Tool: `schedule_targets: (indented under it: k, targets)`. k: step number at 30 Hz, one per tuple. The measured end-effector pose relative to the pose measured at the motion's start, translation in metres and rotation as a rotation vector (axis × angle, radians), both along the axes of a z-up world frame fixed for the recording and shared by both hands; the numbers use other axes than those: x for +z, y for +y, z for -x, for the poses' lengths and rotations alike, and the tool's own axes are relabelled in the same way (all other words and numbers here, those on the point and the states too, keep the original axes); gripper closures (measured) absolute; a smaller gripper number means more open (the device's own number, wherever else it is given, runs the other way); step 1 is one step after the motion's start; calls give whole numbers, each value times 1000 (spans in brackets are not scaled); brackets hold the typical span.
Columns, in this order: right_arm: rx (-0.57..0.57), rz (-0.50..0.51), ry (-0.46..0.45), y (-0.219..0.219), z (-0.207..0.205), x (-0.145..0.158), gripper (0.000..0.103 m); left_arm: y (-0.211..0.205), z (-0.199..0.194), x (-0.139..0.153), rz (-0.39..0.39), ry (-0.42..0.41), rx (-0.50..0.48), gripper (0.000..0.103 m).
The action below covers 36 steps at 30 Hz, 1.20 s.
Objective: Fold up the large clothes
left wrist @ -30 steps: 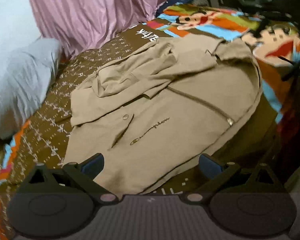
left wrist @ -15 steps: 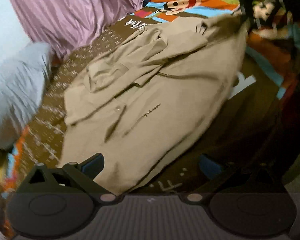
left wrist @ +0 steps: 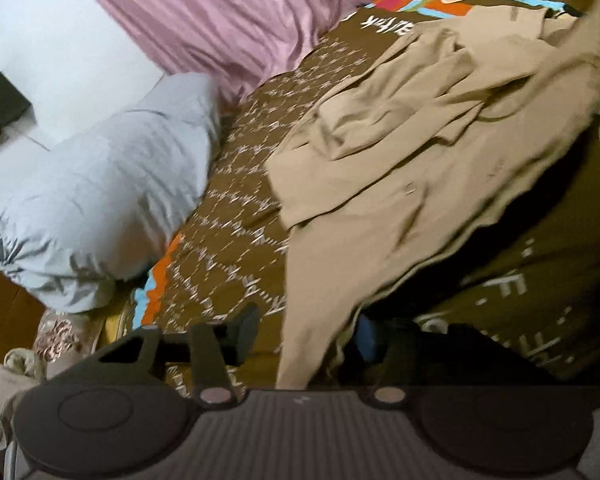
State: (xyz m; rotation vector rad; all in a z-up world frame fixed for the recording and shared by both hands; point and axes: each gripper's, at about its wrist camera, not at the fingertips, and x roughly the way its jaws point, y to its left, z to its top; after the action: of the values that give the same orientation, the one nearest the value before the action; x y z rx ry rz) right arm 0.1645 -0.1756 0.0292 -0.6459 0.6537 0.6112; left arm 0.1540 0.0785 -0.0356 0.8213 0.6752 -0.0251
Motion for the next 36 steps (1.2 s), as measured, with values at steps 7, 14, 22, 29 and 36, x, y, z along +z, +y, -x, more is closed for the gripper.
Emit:
schedule_targets:
  k: [7, 14, 22, 29, 36]
  targets:
    - [10, 37, 116, 6, 18, -31, 98, -9, 9, 2, 30, -17, -49, 95]
    - [188, 147, 116, 44, 19, -50, 78, -14, 7, 15, 35, -67, -55, 95]
    - [365, 177, 128, 60, -1, -28, 34, -14, 10, 14, 16, -76, -53, 95]
    - [376, 390, 275, 34, -34, -67, 81, -10, 11, 19, 31, -95, -48, 95]
    - [350, 528, 174, 2, 5, -61, 87, -4, 16, 17, 53, -86, -33, 95]
